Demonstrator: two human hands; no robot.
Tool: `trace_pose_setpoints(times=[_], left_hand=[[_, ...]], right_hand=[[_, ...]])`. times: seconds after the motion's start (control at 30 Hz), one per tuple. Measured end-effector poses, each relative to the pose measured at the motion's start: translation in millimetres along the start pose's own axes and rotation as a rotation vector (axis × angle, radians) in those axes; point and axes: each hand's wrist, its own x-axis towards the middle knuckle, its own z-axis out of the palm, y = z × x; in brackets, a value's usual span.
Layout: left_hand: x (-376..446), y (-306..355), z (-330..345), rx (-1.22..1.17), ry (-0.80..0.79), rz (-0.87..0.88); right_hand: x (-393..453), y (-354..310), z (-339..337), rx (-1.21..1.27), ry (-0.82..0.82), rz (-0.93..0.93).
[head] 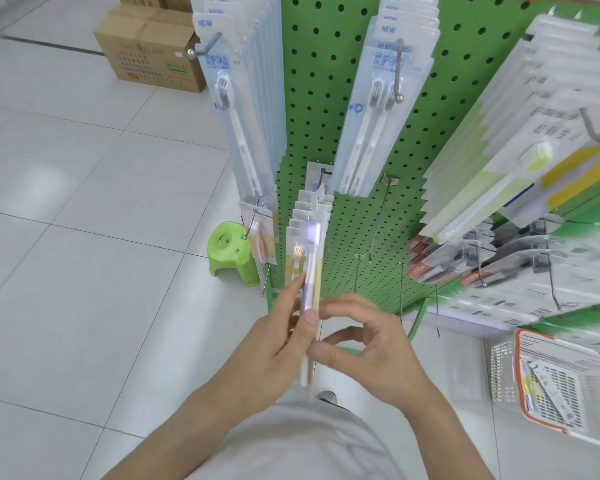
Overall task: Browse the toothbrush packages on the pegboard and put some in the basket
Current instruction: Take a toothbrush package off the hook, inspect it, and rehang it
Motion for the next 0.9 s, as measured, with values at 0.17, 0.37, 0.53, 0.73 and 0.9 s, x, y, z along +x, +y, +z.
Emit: trace_pose_setpoints(times=[0.17, 0.37, 0.53, 0.73, 0.9], left_hand=[[0, -10, 4, -0.035, 0.084, -0.015], [3, -13, 3, -0.228, -0.012, -0.139], [3, -16, 4, -0.291, -0.076, -0.136], [2, -19, 6, -0.357, -0.085, -0.110], [3, -17, 5, -0.436, -0.037, -0.099]], right_hand=[[5, 6, 1, 0.019, 0.107, -0.028], [21, 7, -5, 0.143, 0.353, 0.040], [34, -3, -4, 0.092, 0.386, 0.029], [50, -8, -5, -0.112, 0.437, 0.016], [51, -16, 1, -0.093, 0.321, 0.059]])
